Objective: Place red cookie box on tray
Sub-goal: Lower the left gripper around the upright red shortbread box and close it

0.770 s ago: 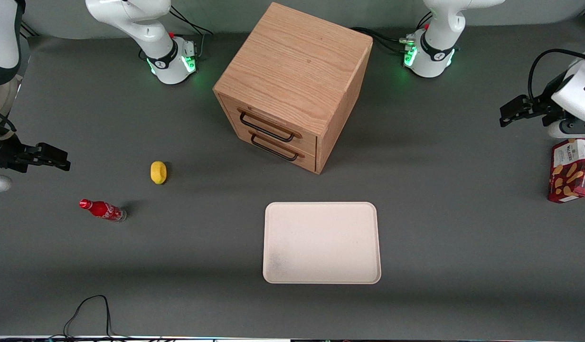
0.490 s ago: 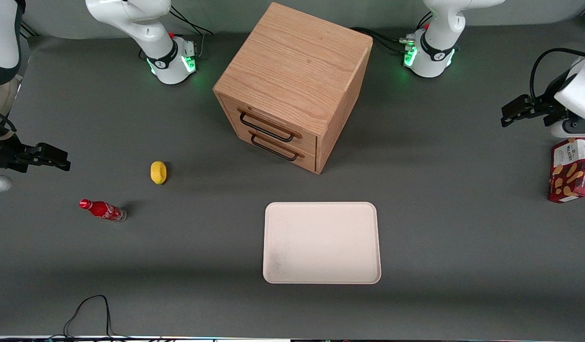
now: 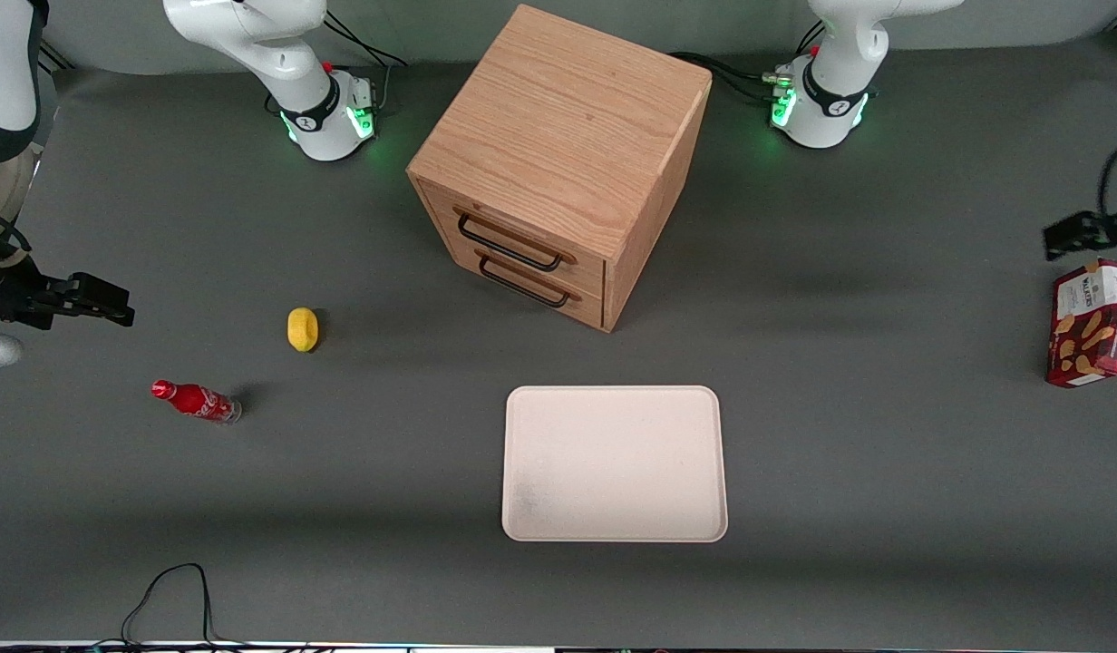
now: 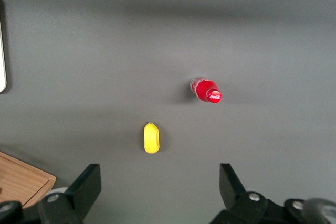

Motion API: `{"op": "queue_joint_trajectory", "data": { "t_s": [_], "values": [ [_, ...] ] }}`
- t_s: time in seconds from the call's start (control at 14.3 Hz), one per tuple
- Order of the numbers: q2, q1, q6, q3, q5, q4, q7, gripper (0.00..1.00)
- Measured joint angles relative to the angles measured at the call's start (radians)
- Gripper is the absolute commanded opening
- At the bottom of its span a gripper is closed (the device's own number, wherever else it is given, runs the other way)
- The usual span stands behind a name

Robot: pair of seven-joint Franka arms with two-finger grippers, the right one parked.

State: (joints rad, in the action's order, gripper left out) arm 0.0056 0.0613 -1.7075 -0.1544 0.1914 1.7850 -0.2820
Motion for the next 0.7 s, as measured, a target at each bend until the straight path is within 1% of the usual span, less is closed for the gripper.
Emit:
{"op": "queue_joint_trajectory", "data": {
  "t_s": [0.14, 0.21, 0.42, 0.49, 0.7],
  "values": [
    [0.063, 0.033, -0.107, -0.095, 0.0, 0.003, -0.17, 1.0],
    [0.097, 0.057, -0.159, -0.126, -0.004, 0.006, -0.25, 1.0],
    [0.207, 0.14, -0.282, -0.156, -0.033, 0.015, -0.412, 1.0],
    [0.247, 0.167, -0.326, -0.156, -0.053, 0.015, -0.463, 1.0],
    [0.372, 0.231, -0.457, -0.155, -0.17, 0.015, -0.647, 1.0]
  ]
}}
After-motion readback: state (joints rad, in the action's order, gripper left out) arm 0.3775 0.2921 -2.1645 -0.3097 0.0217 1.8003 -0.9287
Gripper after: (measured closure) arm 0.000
